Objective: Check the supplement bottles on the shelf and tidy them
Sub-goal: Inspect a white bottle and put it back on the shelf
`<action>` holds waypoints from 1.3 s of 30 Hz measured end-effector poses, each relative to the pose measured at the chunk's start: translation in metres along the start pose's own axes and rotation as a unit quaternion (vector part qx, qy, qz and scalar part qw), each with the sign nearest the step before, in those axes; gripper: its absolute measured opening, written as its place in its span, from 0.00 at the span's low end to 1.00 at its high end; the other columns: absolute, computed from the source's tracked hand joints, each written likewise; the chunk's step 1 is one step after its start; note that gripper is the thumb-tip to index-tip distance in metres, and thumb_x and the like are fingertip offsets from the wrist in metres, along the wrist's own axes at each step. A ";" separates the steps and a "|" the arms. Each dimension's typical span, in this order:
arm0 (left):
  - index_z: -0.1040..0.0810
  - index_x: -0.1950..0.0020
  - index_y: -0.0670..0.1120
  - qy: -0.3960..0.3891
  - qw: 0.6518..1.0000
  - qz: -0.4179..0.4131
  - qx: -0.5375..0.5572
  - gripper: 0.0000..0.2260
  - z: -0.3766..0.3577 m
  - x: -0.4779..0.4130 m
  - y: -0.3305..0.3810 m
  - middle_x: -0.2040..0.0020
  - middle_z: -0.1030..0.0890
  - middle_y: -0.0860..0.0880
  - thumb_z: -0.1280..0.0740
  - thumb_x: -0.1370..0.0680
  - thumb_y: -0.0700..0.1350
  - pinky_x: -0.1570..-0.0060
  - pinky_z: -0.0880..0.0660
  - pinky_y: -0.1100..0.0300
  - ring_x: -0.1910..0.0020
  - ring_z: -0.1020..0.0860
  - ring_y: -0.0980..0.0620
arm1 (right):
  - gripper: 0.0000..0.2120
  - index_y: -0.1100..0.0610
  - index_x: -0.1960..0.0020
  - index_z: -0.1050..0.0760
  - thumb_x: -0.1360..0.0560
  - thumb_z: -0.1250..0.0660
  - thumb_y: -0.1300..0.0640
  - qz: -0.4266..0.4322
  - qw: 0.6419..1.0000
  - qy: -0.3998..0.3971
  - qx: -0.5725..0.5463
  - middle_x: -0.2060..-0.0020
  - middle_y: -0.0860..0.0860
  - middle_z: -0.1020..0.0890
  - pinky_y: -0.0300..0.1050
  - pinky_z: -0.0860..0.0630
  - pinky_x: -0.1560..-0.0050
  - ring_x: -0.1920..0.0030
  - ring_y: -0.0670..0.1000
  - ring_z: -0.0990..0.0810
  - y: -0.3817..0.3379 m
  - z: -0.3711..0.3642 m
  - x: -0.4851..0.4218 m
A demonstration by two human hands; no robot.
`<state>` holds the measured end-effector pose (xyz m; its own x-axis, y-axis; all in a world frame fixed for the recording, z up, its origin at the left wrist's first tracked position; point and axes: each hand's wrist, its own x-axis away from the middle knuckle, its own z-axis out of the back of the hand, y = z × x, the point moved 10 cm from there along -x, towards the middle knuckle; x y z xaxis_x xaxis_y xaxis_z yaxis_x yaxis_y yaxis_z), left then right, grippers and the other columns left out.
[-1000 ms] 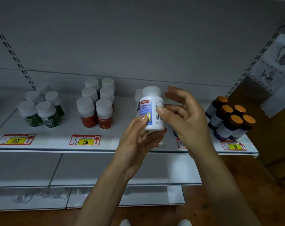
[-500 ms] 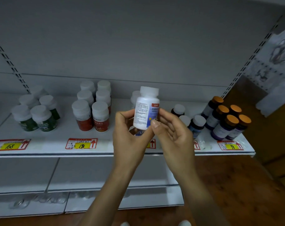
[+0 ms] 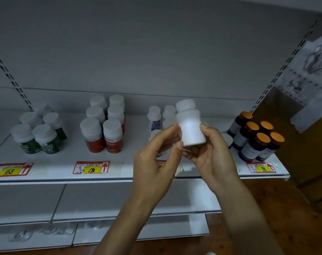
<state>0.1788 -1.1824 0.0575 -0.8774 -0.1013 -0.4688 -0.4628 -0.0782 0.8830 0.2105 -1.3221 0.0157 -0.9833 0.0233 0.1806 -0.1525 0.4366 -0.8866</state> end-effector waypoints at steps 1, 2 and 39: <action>0.24 0.36 0.50 -0.001 1.000 0.002 0.004 0.15 -0.001 -0.001 0.000 0.42 0.19 0.57 0.32 0.23 0.43 0.45 0.24 0.64 0.43 0.20 0.59 | 0.09 0.56 0.49 0.23 0.23 0.40 0.54 0.002 1.000 -0.001 -0.003 0.56 0.55 0.18 0.47 0.24 0.54 0.53 0.54 0.22 -0.002 0.000 0.000; 0.24 0.36 0.50 -0.003 1.000 0.005 0.008 0.15 -0.001 -0.003 -0.001 0.42 0.19 0.57 0.33 0.23 0.43 0.45 0.24 0.64 0.43 0.20 0.59 | 0.09 0.57 0.49 0.22 0.24 0.37 0.53 0.012 1.000 -0.001 0.000 0.55 0.55 0.17 0.48 0.23 0.54 0.53 0.54 0.21 -0.004 0.000 -0.001; 0.26 0.35 0.48 0.005 0.993 0.092 0.073 0.27 0.015 -0.015 -0.024 0.44 0.17 0.53 0.25 0.32 0.50 0.49 0.22 0.60 0.45 0.19 0.53 | 0.15 0.53 0.38 0.25 0.24 0.33 0.60 0.099 0.986 -0.012 0.130 0.49 0.52 0.15 0.47 0.22 0.53 0.48 0.53 0.17 -0.015 -0.025 0.004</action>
<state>0.2008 -1.1639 0.0434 -0.9477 -0.1099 -0.2997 -0.3095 0.0863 0.9470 0.2117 -1.3064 0.0403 -0.9979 0.0627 -0.0139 0.0250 0.1798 -0.9834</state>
